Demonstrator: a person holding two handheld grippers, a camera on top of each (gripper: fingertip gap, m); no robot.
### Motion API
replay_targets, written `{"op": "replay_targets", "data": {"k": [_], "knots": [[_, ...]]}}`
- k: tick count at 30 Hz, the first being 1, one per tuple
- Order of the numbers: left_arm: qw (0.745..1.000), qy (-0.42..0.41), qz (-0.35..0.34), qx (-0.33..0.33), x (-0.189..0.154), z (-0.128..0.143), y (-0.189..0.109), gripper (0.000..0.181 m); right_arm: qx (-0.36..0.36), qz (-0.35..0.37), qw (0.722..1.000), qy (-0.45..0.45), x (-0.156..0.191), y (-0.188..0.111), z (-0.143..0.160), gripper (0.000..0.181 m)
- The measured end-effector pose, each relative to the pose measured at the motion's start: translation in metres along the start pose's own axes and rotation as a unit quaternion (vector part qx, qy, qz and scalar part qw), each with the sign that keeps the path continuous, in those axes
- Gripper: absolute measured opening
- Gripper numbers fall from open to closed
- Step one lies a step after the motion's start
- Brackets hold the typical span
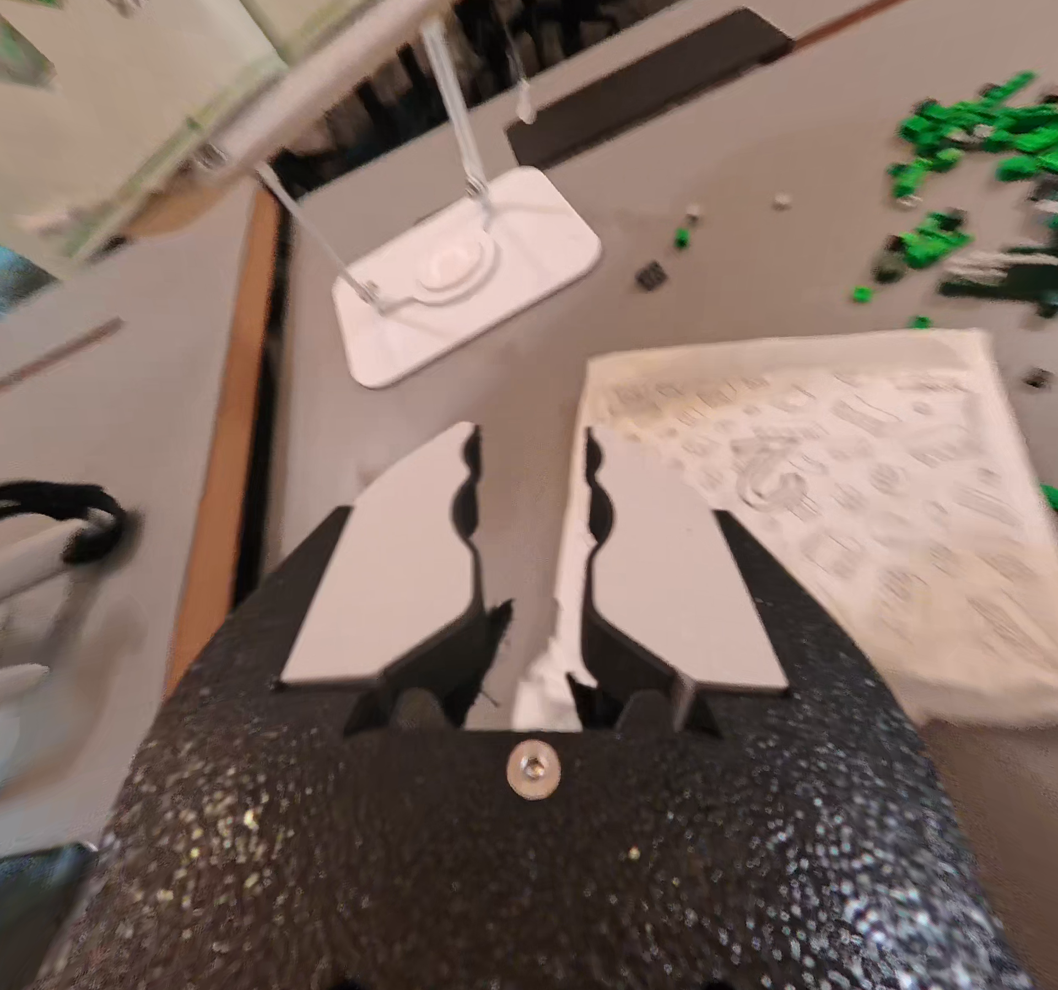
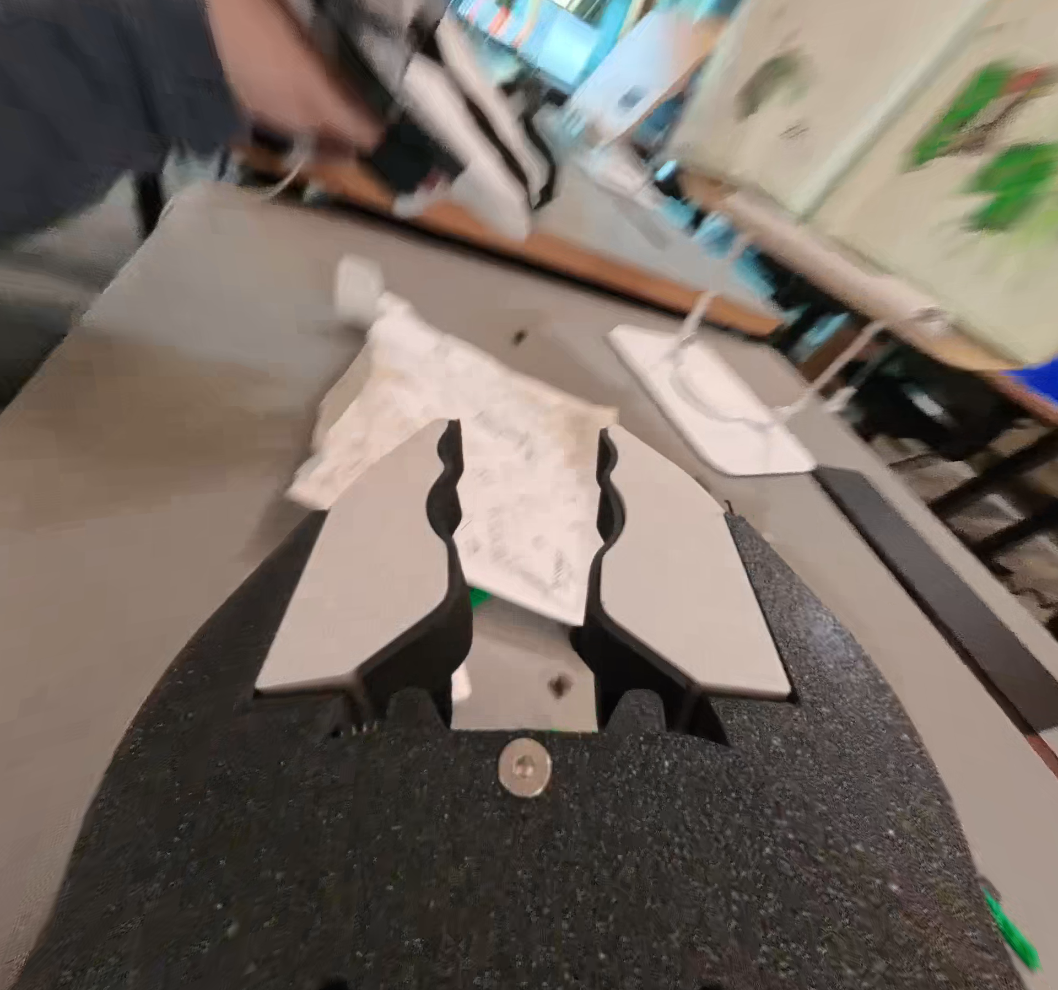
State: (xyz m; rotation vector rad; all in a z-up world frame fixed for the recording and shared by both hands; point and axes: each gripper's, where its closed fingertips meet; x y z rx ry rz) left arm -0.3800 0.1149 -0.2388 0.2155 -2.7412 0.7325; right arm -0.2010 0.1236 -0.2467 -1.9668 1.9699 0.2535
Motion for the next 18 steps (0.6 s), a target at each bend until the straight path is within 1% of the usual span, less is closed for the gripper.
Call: {"op": "replay_targets", "data": {"k": [2, 3, 4, 5, 6, 7, 9, 12, 13, 16, 18], "knots": [[0.996, 0.035, -0.068, -0.046, 0.023, -0.020, 0.019, 0.068, -0.050, 0.071, 0.996, 0.008, -0.019, -0.005, -0.004, 0.039], [0.989, 0.062, -0.113, -0.077, 0.039, -0.035, 0.028, 0.086, -0.063, 0.102, 0.993, 0.000, -0.025, -0.007, -0.003, 0.038], [0.976, 0.084, -0.169, -0.108, 0.058, -0.049, 0.035, 0.093, -0.070, 0.126, 0.990, -0.012, -0.029, -0.008, -0.002, 0.037], [0.961, 0.097, -0.217, -0.138, 0.077, -0.062, 0.041, 0.092, -0.072, 0.143, 0.987, -0.025, -0.031, -0.008, 0.000, 0.033], [0.950, 0.109, -0.241, -0.164, 0.089, -0.072, 0.048, 0.092, -0.073, 0.156, 0.984, -0.037, -0.032, -0.008, 0.003, 0.032], [0.945, 0.120, -0.249, -0.176, 0.097, -0.078, 0.058, 0.096, -0.071, 0.163, 0.983, -0.048, -0.032, -0.007, 0.007, 0.032], [0.946, 0.156, -0.242, -0.148, 0.108, -0.079, 0.087, 0.108, -0.062, 0.173, 0.981, -0.063, -0.033, -0.005, 0.014, 0.031], [0.938, 0.223, -0.251, -0.089, 0.125, -0.074, 0.118, 0.106, -0.074, 0.187, 0.979, -0.035, -0.042, -0.008, 0.014, 0.031], [0.936, 0.235, -0.252, -0.072, 0.131, -0.071, 0.125, 0.106, -0.078, 0.191, 0.978, -0.021, -0.046, -0.010, 0.015, 0.031], [0.934, 0.251, -0.249, -0.058, 0.144, -0.067, 0.138, 0.102, -0.092, 0.194, 0.977, 0.017, -0.052, -0.015, 0.015, 0.031], [0.936, 0.254, -0.242, -0.035, 0.150, -0.059, 0.146, 0.102, -0.094, 0.193, 0.977, 0.023, -0.053, -0.015, 0.016, 0.030]]}}
Point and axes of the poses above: each gripper's, where its closed fingertips meet, y out along the fingers, z out of its underside, x = y × z across the jaws
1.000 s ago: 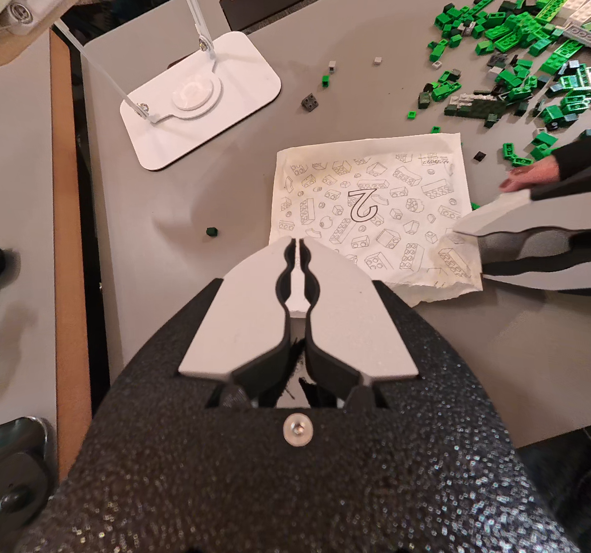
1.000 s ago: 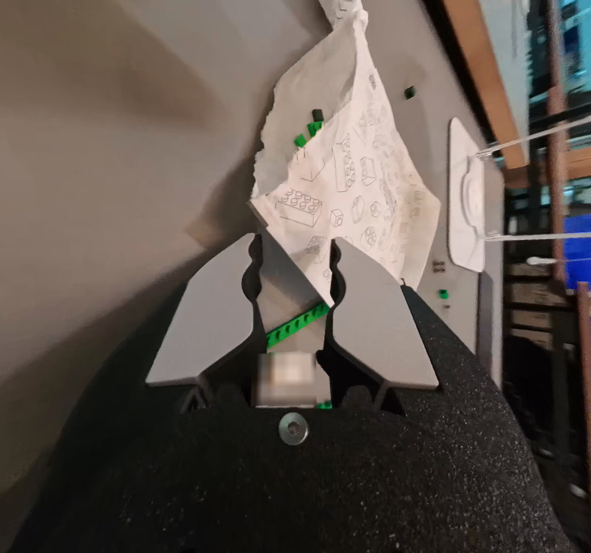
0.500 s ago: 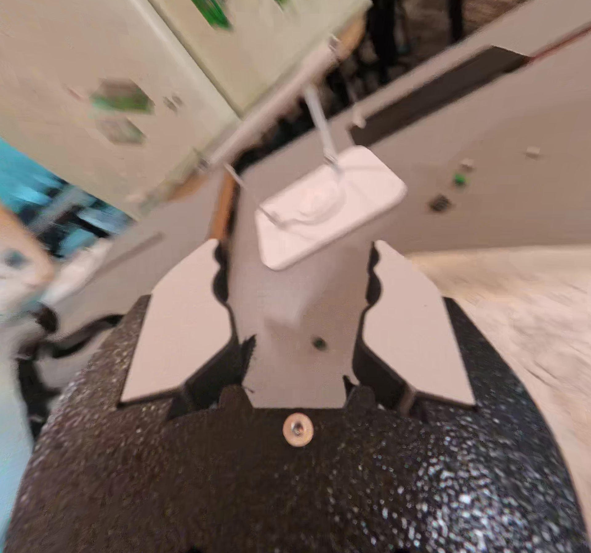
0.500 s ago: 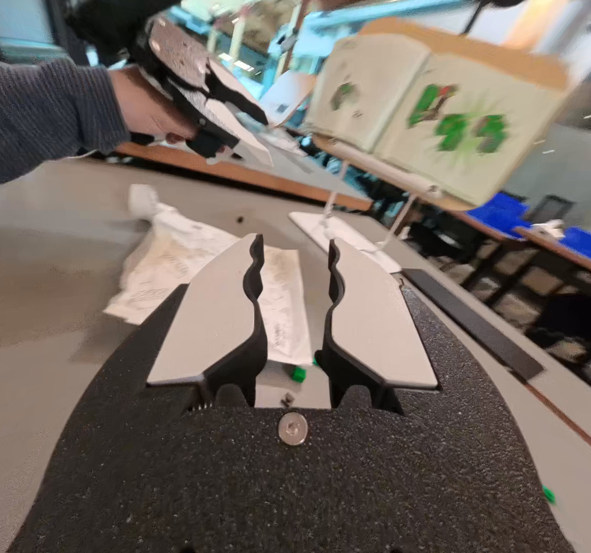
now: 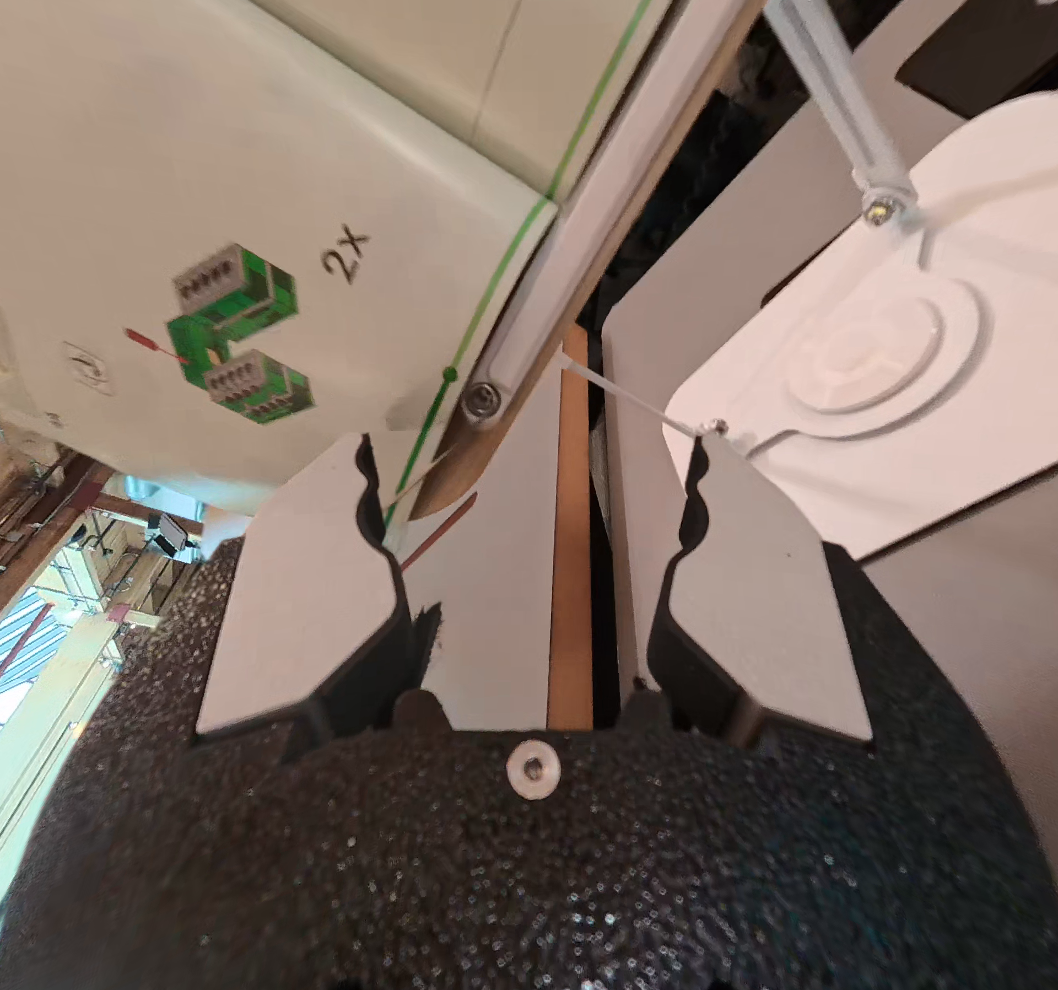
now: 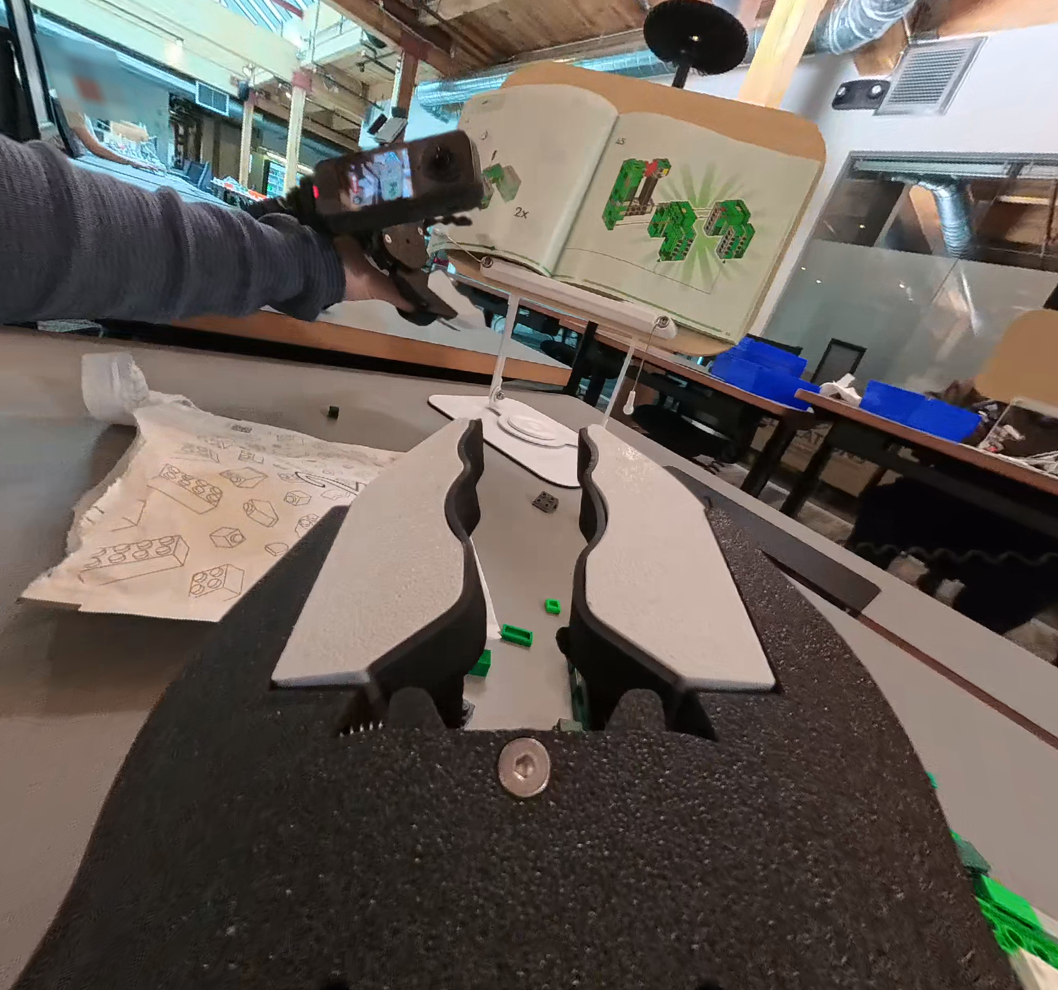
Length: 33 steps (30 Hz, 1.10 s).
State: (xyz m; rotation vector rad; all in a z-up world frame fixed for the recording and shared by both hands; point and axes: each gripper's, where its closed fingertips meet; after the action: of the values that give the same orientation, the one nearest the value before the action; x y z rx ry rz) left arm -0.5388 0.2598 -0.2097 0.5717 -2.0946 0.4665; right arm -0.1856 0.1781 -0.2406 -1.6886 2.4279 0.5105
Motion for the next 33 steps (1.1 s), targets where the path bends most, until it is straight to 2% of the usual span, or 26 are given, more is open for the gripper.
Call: {"op": "replay_targets", "data": {"k": [4, 9, 11, 14, 15, 17, 20, 27, 33], "knots": [[0.997, -0.024, 0.054, 0.057, -0.022, 0.023, 0.002, 0.102, 0.007, -0.007, 1.000, -0.010, 0.004, 0.002, 0.002, 0.029], [0.995, -0.034, 0.045, 0.079, -0.024, 0.017, -0.014, 0.101, 0.008, -0.010, 1.000, -0.003, 0.004, 0.002, 0.003, 0.028], [0.997, -0.035, 0.034, 0.054, -0.022, -0.003, -0.021, 0.098, 0.008, -0.009, 1.000, -0.001, 0.003, 0.002, 0.003, 0.027], [0.999, 0.008, 0.010, -0.044, -0.026, -0.063, -0.038, 0.074, 0.010, -0.010, 1.000, -0.006, 0.004, 0.003, 0.003, 0.026], [0.998, 0.020, 0.010, -0.066, -0.032, -0.083, -0.042, 0.072, 0.010, -0.010, 1.000, -0.008, 0.005, 0.003, 0.004, 0.026], [0.995, 0.039, 0.012, -0.095, -0.045, -0.115, -0.043, 0.068, 0.011, -0.011, 1.000, -0.011, 0.005, 0.003, 0.004, 0.025], [0.987, 0.075, -0.024, -0.143, -0.053, -0.155, -0.034, 0.052, 0.013, -0.011, 1.000, -0.011, 0.005, 0.003, 0.005, 0.023], [0.975, 0.148, -0.036, -0.163, -0.074, -0.195, 0.012, 0.048, 0.012, -0.016, 1.000, -0.008, 0.006, 0.004, 0.005, 0.020], [0.972, 0.155, -0.046, -0.169, -0.075, -0.209, 0.043, 0.046, 0.016, -0.020, 1.000, 0.004, 0.005, 0.007, 0.007, 0.020]]}}
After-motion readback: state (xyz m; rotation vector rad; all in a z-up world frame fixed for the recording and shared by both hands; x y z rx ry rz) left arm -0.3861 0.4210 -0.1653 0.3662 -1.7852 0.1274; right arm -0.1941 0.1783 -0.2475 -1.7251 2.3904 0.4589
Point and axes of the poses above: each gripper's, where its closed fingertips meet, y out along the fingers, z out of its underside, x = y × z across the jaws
